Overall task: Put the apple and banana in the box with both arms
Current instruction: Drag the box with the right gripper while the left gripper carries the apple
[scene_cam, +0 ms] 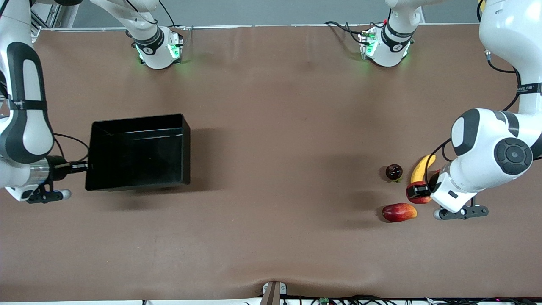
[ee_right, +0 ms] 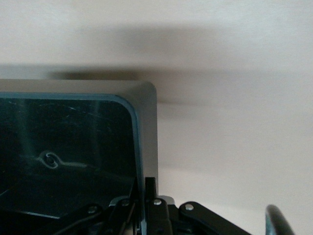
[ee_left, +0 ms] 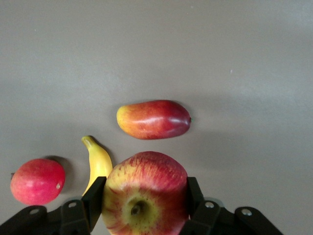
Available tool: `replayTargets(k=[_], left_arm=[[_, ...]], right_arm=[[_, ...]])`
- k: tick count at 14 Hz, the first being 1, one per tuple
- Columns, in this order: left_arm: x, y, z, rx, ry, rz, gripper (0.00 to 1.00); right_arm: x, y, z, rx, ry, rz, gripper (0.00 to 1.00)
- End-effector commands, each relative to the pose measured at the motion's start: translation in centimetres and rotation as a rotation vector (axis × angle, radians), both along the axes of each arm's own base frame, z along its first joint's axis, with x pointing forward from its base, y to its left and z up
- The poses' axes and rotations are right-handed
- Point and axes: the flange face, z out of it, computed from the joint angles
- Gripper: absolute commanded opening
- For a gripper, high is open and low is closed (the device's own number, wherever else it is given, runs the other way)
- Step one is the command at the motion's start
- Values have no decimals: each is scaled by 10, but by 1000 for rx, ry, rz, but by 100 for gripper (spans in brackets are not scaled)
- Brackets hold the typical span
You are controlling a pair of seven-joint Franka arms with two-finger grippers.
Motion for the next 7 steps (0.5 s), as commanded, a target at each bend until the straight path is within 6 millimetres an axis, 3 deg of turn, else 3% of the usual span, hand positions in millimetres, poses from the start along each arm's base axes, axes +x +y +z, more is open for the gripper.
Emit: replayTargets(k=[1, 7], left_arm=[[-16, -14, 22, 19, 22, 26, 0], [-34, -60, 36, 11, 43, 113, 0]], right_arm=[[0, 44, 13, 18, 29, -32, 0], [0, 157, 10, 7, 85, -156, 0]])
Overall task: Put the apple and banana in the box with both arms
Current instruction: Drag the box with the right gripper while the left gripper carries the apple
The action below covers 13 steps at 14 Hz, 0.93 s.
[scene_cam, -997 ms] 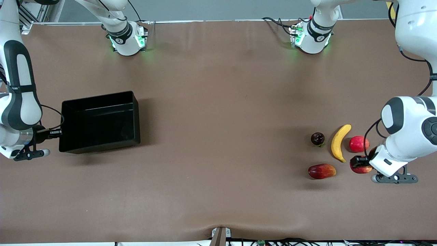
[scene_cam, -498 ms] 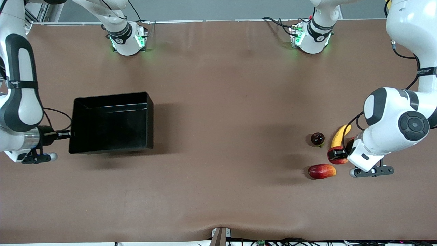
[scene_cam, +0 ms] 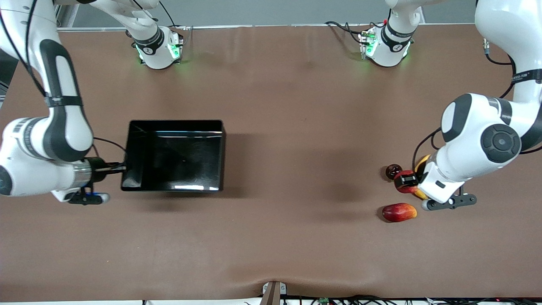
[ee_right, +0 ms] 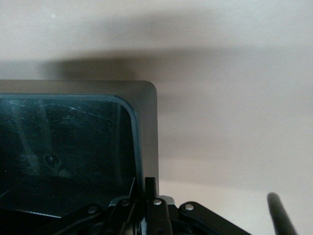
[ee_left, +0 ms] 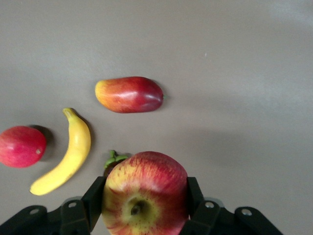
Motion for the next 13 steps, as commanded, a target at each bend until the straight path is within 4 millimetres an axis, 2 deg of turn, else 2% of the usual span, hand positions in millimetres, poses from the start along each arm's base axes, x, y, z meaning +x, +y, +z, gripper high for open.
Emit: replayTargets(k=[1, 4, 5, 8, 11, 13], left_arm=[[-14, -16, 10, 20, 5, 63, 0], [-22, -38, 14, 12, 17, 113, 0], [-25, -49, 15, 9, 21, 151, 0], [-33, -76, 14, -1, 28, 224, 0], [-41, -103, 13, 1, 31, 255, 0], [-45, -113, 12, 1, 31, 264, 0]], right_arm=[[-4, 54, 10, -3, 8, -55, 0], [-11, 129, 4, -35, -27, -44, 0], [-15, 157, -3, -42, -50, -35, 0], [-26, 216, -32, -61, -101, -47, 0], [-35, 258, -55, -80, -125, -82, 0], [-45, 286, -70, -92, -133, -98, 0]])
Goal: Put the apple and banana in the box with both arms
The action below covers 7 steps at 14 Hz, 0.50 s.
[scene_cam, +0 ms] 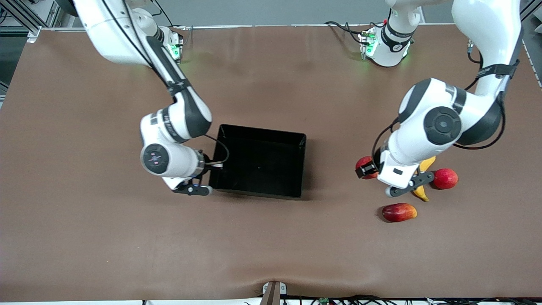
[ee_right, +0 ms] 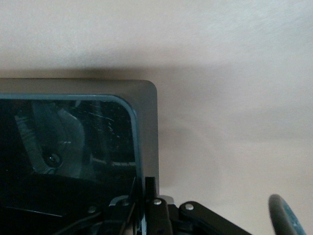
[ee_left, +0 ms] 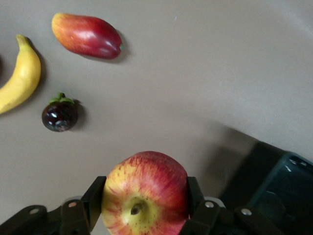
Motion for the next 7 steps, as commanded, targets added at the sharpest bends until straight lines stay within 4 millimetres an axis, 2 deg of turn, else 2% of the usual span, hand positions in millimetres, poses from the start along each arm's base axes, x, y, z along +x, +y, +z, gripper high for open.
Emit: replayTargets(k=[1, 2, 5, 7], left_arm=[[-9, -11, 3, 29, -4, 20, 0], [-12, -20, 1, 26, -4, 26, 0], [-20, -54, -21, 56, -19, 54, 0], [-35, -91, -44, 132, -45, 64, 0]], right_arm=[[-8, 31, -6, 3, -5, -64, 0], [-11, 38, -10, -3, 1, -83, 0], [-26, 75, -16, 12, -45, -58, 0], [-35, 93, -32, 10, -57, -30, 0]])
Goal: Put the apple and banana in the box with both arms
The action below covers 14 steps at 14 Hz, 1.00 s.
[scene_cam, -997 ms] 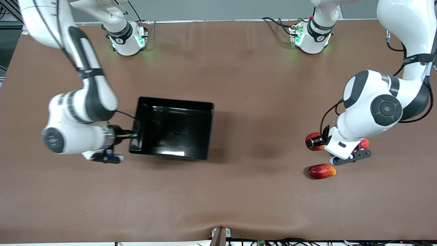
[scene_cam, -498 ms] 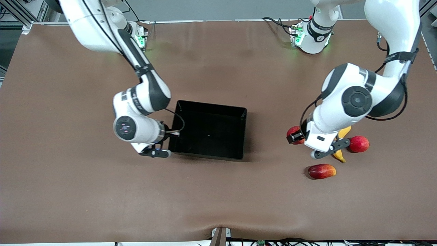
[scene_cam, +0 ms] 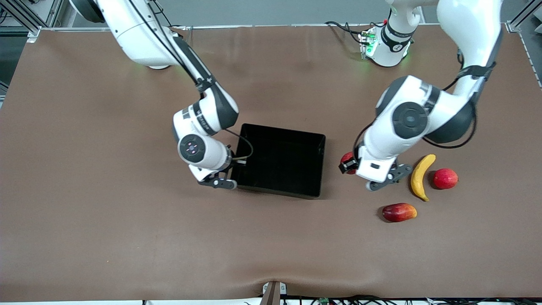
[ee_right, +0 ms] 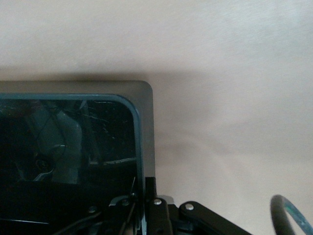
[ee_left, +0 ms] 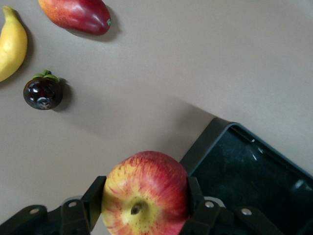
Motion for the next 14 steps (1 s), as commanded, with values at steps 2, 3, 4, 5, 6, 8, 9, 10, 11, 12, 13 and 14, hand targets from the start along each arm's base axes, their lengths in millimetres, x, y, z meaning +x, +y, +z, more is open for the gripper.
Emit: replayTargets(k=[2, 3, 4, 5, 6, 8, 9, 10, 11, 12, 13, 14], left_arm=[[-20, -53, -42, 95, -39, 49, 0], [-27, -66, -49, 102, -41, 54, 0], [-33, -76, -57, 106, -31, 63, 0], [-42, -88, -63, 112, -26, 61, 0], [-48, -94, -68, 116, -21, 69, 0], [-64, -108, -83, 135, -7, 86, 0], [-71, -109, -92, 150, 5, 87, 0], [-78, -111, -98, 159, 16, 78, 0], [-83, -110, -106, 170, 29, 73, 0], [-89, -109, -114, 179, 45, 68, 0], [-92, -109, -122, 188, 58, 63, 0], [-97, -108, -133, 196, 78, 55, 0]], right_arm=[[-13, 37, -15, 12, -17, 30, 0], [-12, 38, -16, 12, -18, 31, 0], [-15, 41, -16, 15, -23, 42, 1], [-14, 41, -15, 14, -24, 38, 68], [-14, 43, -13, 12, -29, 45, 100], [2, 40, 10, 40, -60, 31, 100], [9, 37, 24, 45, -70, 26, 100], [11, 30, 31, 32, -44, 30, 100], [16, 21, 46, 23, -14, 33, 100], [27, 9, 64, 15, 18, 30, 100], [37, -6, 81, 11, 51, 21, 100], [45, -20, 96, 7, 73, 15, 100]])
